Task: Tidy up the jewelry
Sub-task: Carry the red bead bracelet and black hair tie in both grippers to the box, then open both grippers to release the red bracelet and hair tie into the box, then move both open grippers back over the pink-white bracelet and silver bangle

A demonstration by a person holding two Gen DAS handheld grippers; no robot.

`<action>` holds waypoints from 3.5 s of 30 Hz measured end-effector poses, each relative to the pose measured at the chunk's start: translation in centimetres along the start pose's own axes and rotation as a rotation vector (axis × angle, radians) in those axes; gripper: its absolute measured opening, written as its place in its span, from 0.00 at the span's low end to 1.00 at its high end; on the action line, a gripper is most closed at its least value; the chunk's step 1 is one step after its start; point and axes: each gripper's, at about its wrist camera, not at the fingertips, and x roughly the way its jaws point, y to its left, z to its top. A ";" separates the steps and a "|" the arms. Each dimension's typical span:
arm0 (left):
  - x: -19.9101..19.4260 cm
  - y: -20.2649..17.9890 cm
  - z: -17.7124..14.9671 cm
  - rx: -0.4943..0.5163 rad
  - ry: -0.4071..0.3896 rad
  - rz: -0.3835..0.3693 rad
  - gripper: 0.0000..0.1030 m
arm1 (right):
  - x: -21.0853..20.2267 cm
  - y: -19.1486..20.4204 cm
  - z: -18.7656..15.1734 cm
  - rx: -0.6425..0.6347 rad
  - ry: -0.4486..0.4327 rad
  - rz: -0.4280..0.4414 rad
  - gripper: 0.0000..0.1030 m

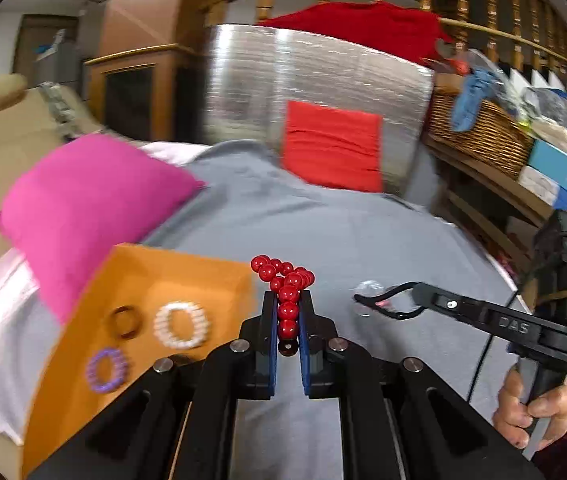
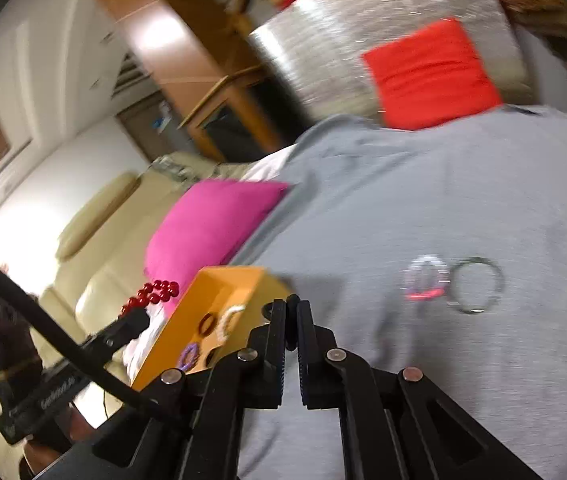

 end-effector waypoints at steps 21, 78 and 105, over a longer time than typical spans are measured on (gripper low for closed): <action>2.0 13.4 -7.8 -0.130 0.340 0.123 0.09 | 13.9 15.4 -7.4 -0.346 0.387 0.041 0.06; 6.4 -8.6 -5.1 0.234 0.076 0.107 0.72 | -1.1 -9.6 -0.3 0.189 0.183 -0.338 0.27; 9.6 -10.4 -5.3 0.202 0.144 0.124 0.72 | -1.4 -11.9 -0.8 0.188 0.226 -0.396 0.27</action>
